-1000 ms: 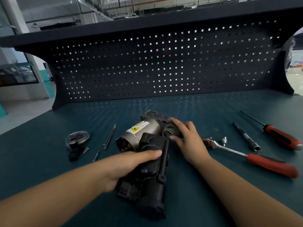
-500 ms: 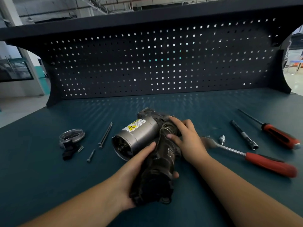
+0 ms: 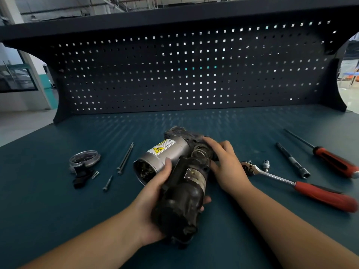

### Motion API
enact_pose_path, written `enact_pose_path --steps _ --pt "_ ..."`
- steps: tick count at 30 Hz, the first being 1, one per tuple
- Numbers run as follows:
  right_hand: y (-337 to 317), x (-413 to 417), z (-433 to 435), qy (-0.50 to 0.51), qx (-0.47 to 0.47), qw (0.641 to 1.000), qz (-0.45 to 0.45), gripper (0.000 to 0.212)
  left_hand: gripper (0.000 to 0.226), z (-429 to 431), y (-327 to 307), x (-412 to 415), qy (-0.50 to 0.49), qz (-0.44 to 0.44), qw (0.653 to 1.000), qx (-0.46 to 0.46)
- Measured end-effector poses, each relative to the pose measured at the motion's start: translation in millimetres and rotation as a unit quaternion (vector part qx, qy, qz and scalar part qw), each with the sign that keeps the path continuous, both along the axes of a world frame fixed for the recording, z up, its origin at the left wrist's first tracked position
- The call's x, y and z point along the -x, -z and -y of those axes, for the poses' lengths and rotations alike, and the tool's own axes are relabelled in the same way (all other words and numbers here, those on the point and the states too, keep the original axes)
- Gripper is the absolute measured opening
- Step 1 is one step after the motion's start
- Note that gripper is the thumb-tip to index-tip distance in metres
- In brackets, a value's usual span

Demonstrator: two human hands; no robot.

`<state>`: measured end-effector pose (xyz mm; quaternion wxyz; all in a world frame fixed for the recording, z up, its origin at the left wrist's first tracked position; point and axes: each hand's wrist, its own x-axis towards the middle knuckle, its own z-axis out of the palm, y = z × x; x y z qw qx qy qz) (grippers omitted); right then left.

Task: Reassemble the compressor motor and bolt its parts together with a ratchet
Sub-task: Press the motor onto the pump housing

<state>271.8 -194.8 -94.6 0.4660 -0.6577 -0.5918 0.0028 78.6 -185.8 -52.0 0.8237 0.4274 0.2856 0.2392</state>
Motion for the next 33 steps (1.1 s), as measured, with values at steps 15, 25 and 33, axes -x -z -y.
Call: enact_pose_path --steps 15,25,33 --pt "2.2 -3.5 -1.3 -0.015 -0.009 0.999 -0.039 0.059 0.032 -17.1 -15.9 -2.2 0.027 -0.187 0.982 -0.012" --pt "0.3 -1.2 -1.6 -0.018 -0.014 0.998 -0.052 0.061 0.027 -19.6 -40.0 -26.5 0.043 -0.363 0.885 -0.288" --pt "-0.9 -3.1 -1.9 -0.019 -0.022 0.998 -0.048 0.063 0.039 -11.6 -51.3 -46.5 0.102 -0.577 0.603 -0.541"
